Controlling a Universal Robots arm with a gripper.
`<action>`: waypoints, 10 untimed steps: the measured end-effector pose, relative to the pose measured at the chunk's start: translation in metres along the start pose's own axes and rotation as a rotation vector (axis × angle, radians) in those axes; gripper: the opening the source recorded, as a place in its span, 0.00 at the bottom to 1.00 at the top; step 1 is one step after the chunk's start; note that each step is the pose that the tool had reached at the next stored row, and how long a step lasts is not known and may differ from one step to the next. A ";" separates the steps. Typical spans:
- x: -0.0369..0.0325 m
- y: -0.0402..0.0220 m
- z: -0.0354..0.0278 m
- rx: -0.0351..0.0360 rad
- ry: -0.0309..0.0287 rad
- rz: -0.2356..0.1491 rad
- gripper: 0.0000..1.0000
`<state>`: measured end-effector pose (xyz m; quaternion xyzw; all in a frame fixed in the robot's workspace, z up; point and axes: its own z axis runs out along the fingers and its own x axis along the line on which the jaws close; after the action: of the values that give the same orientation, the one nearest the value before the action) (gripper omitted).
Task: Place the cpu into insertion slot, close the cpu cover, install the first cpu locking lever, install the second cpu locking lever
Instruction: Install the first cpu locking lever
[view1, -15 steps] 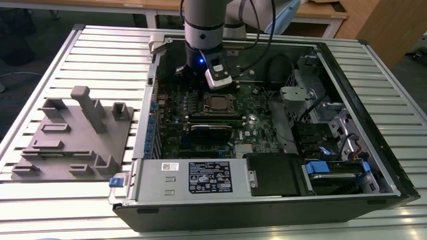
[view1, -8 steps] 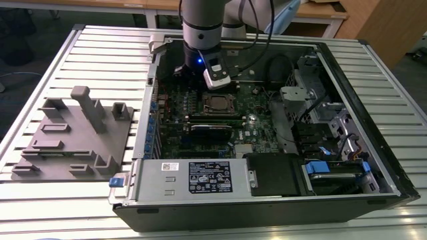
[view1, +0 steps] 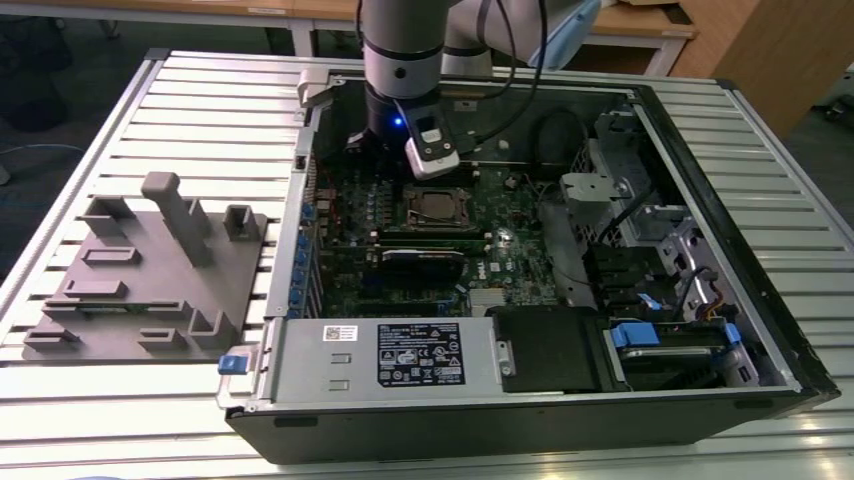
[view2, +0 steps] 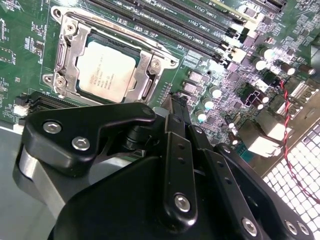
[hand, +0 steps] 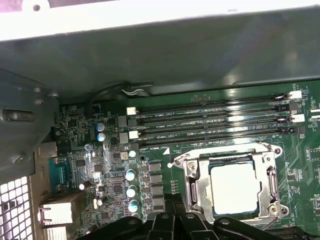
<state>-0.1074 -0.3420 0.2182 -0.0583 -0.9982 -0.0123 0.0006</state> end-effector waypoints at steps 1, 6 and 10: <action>0.0004 -0.0001 0.0000 0.0000 0.0000 0.000 0.11; 0.0015 -0.0002 0.0000 -0.0001 0.0000 0.000 0.11; 0.0043 -0.0005 0.0001 0.0000 0.0000 0.000 0.11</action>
<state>-0.1117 -0.3420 0.2180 -0.0583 -0.9982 -0.0123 0.0007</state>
